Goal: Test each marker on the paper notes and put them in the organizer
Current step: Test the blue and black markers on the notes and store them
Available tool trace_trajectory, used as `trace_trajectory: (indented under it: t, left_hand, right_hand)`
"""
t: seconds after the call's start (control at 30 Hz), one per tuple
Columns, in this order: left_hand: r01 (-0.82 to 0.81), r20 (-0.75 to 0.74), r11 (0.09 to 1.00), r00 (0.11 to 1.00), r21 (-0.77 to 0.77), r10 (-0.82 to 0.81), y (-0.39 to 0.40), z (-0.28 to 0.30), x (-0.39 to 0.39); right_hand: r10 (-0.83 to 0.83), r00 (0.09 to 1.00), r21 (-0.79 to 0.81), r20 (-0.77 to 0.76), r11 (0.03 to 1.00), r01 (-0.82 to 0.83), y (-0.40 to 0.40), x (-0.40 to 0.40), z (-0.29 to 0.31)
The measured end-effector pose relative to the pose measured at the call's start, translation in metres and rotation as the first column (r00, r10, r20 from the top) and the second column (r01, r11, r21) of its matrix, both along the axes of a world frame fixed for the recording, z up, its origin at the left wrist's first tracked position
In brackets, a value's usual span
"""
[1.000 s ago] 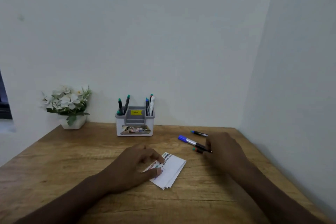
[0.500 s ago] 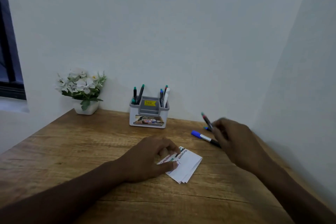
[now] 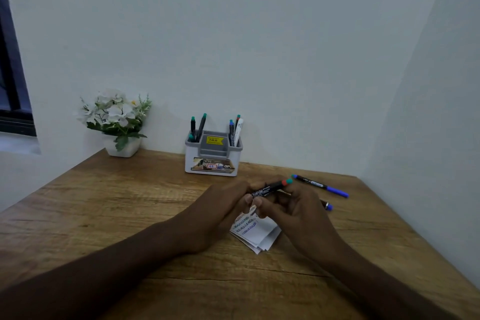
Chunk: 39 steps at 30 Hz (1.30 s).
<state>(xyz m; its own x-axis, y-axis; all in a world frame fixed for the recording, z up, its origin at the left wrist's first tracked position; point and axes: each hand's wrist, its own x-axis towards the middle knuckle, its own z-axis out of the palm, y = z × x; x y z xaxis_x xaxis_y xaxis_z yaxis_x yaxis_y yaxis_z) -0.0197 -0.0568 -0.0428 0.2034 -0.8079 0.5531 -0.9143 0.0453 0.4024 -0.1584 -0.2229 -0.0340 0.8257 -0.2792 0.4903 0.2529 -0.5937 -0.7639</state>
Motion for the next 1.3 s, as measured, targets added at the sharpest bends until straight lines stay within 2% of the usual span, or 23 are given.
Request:
trace_trajectory:
  t: [0.1, 0.2, 0.37, 0.53, 0.63, 0.7, 0.77, 0.83, 0.97, 1.03, 1.1, 1.17, 1.3]
  left_hand:
    - [0.033, -0.047, 0.999, 0.998, 0.035, -0.031, 0.001, 0.001, -0.002]
    - [0.052, -0.083, 0.998, 0.995, 0.025, -0.050, 0.000, 0.005, -0.007]
    - [0.045, -0.036, 0.999, 0.998, -0.006, -0.045, -0.001, 0.007, -0.007]
    - [0.056, -0.008, 0.998, 0.998, -0.028, -0.057, 0.000, 0.005, -0.002]
    - [-0.075, -0.034, 0.997, 0.997, 0.016, 0.076, 0.006, 0.002, 0.011]
    - [-0.133, -0.040, 0.988, 0.990, 0.078, 0.137, 0.010, 0.000, 0.020]
    - [-0.166, 0.028, 0.971, 0.986, 0.169, 0.164, 0.010, 0.000, 0.021]
    - [-0.188, 0.127, 0.953, 0.979, 0.238, 0.162, 0.008, -0.001, 0.019]
    - [-0.218, 0.181, 0.930, 0.969, 0.296, 0.169, 0.007, -0.001, 0.021]
    - [-0.222, 0.180, 0.927, 0.968, 0.303, 0.173, 0.006, 0.000, 0.023]
    - [-0.221, 0.179, 0.926, 0.969, 0.305, 0.172, 0.005, 0.000, 0.024]
    - [-0.221, 0.170, 0.924, 0.970, 0.312, 0.175, 0.005, -0.001, 0.024]
    - [-0.222, 0.177, 0.922, 0.969, 0.316, 0.172, 0.006, -0.003, 0.025]
  right_hand:
    - [-0.075, 0.997, -0.027, 0.007, 0.997, 0.075, 0.004, -0.001, 0.001]
    - [-0.020, 0.999, -0.002, 0.050, 1.000, 0.020, 0.008, -0.002, 0.001]
    - [0.038, 0.994, 0.094, 0.098, 0.994, -0.047, 0.013, -0.002, 0.000]
    - [0.079, 0.991, 0.099, 0.111, 0.991, -0.090, 0.013, -0.004, 0.004]
    - [0.067, 0.969, 0.279, 0.237, 0.951, -0.134, 0.004, -0.005, 0.015]
    - [0.015, 0.960, 0.434, 0.278, 0.890, -0.139, -0.007, -0.008, 0.020]
    - [-0.001, 0.966, 0.559, 0.259, 0.816, -0.149, -0.016, -0.010, 0.020]
    - [0.026, 0.980, 0.608, 0.197, 0.781, -0.143, -0.019, -0.009, 0.017]
    - [0.063, 0.997, 0.555, 0.055, 0.828, -0.083, -0.021, -0.005, 0.010]
    - [0.028, 0.998, 0.509, -0.062, 0.861, 0.008, -0.022, -0.006, 0.006]
    - [-0.071, 0.976, 0.362, -0.208, 0.921, 0.144, -0.020, -0.007, 0.003]
    - [-0.116, 0.944, 0.197, -0.310, 0.963, 0.183, -0.021, -0.007, 0.001]
    - [-0.118, 0.932, 0.113, -0.342, 0.980, 0.165, -0.020, -0.009, 0.002]
